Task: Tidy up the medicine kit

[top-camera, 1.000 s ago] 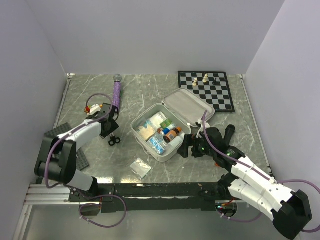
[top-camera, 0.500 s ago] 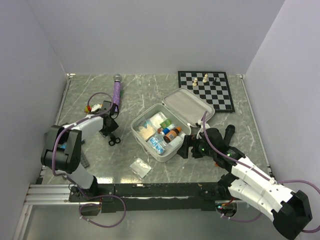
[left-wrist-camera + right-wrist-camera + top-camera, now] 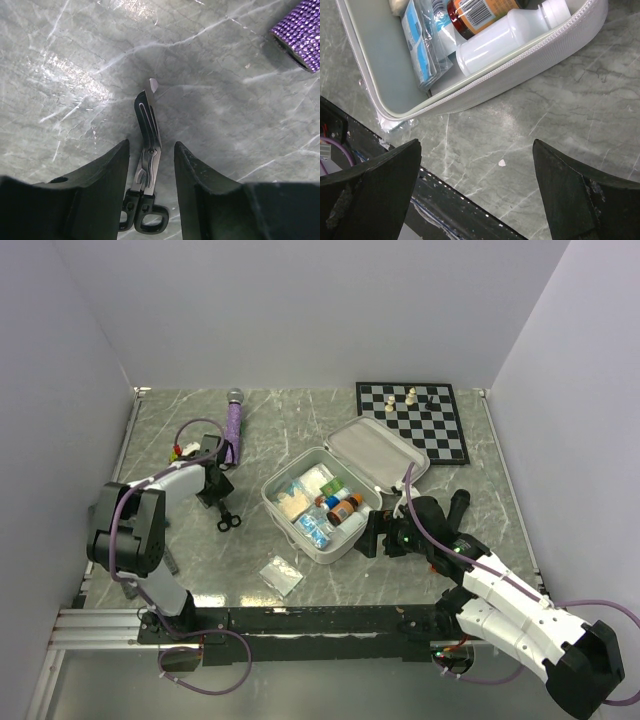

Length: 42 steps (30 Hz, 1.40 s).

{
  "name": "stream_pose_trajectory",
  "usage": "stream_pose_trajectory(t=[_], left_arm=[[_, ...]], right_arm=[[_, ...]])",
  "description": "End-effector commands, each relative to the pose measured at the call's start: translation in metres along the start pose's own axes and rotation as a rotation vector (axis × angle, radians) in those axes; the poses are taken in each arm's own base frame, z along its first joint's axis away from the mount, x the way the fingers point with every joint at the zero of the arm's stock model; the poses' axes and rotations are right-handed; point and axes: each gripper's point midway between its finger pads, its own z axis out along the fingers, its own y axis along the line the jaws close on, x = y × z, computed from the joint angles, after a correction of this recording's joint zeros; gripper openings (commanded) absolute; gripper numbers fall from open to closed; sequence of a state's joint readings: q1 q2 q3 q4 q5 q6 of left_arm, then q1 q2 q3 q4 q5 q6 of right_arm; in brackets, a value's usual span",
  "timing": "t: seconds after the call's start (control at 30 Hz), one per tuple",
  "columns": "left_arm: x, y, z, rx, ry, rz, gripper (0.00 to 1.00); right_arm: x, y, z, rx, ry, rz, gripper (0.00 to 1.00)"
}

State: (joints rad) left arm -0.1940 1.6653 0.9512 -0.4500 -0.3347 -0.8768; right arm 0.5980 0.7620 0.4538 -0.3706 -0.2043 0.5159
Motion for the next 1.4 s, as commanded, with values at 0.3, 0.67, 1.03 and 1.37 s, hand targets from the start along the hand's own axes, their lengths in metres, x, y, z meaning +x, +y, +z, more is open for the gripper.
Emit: stream_pose_trajectory(t=[0.3, 0.67, 1.03, 1.37], left_arm=[[0.006, 0.023, 0.007, -0.124, 0.027, 0.041, 0.39], [0.006, 0.032, 0.006, -0.193, 0.014, 0.062, 0.41], [0.021, 0.013, 0.002, -0.131, 0.05, 0.05, 0.41], [0.029, 0.019, 0.006, -0.154, 0.053, 0.072, 0.33]], right_arm=[[-0.005, 0.006, -0.002, -0.022, -0.024, -0.002, 0.98], [0.0, 0.003, 0.0, -0.023, -0.02, -0.009, 0.98], [0.002, 0.002, -0.001, -0.028, -0.022, -0.021, 0.98], [0.002, 0.001, -0.002, -0.025, -0.026, -0.018, 0.99]])
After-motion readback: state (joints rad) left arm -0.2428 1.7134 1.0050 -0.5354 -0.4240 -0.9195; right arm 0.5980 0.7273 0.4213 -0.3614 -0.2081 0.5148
